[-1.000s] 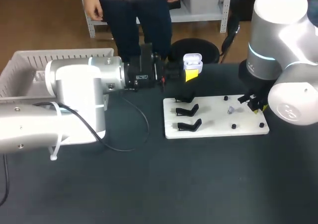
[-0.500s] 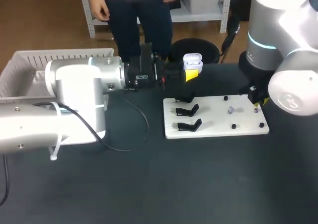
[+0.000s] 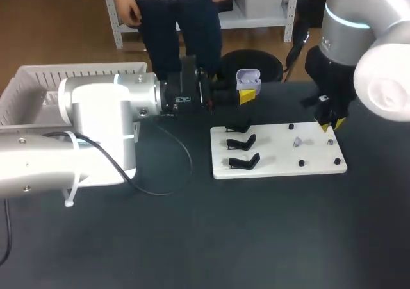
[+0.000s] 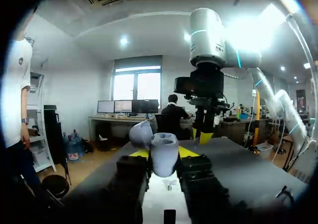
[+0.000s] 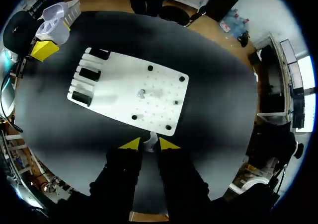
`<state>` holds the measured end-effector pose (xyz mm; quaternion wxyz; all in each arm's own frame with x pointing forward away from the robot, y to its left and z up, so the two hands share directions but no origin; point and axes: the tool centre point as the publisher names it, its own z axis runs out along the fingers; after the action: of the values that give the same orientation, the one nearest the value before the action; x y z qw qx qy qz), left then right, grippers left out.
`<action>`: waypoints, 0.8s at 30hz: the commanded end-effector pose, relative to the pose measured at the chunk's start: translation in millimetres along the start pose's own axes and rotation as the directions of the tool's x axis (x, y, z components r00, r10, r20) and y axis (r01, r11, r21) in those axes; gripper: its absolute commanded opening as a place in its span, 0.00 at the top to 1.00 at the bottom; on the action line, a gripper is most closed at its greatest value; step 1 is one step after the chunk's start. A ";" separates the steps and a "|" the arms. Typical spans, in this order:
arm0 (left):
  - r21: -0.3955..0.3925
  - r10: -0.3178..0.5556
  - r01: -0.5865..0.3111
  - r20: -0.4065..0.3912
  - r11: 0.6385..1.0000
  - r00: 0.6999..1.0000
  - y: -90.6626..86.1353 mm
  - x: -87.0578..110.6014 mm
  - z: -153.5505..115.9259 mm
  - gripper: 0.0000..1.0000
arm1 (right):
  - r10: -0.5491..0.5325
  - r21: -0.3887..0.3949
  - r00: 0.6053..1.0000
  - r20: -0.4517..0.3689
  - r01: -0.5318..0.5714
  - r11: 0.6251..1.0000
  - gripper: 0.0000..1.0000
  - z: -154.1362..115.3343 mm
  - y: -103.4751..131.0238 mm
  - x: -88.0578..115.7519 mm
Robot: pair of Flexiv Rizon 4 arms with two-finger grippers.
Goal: Pick up each earbud case from the left stands, insert the matching earbuds, close the lid, and place the case in the box.
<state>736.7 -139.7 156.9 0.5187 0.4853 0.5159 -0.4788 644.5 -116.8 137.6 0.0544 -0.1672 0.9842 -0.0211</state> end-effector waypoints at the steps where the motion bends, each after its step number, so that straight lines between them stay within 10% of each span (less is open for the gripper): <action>1: -0.009 0.005 -0.005 0.006 1.000 1.000 -2.4 1.1 -0.2 1.00 | -0.005 -0.018 1.000 -0.008 0.005 1.000 1.00 -23.5 4.5 6.3; 13: -0.009 0.005 -0.005 0.006 1.000 1.000 -2.4 1.1 -0.2 1.00 | 0.004 0.001 1.000 -0.014 -0.004 1.000 1.00 -28.4 8.6 6.6; 15: -0.009 0.005 -0.005 0.006 1.000 1.000 -2.4 1.1 -0.2 1.00 | 0.195 -0.064 0.979 0.066 -0.191 0.980 1.00 -36.3 14.4 -7.6; 21: -0.009 0.005 -0.005 0.006 1.000 1.000 -2.4 1.1 -0.2 1.00 | 0.750 -0.140 0.656 0.087 -0.738 0.661 1.00 -52.3 26.1 -25.1; 24: -0.009 0.005 -0.005 0.006 1.000 1.000 -2.4 1.1 -0.2 1.00 | 0.784 -0.091 0.610 0.115 -0.780 0.619 1.00 -55.7 38.9 -33.4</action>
<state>736.7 -139.7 157.0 0.5187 0.4853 0.5160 -0.4788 655.4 -78.6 193.9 0.0834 -0.0160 0.9961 0.0229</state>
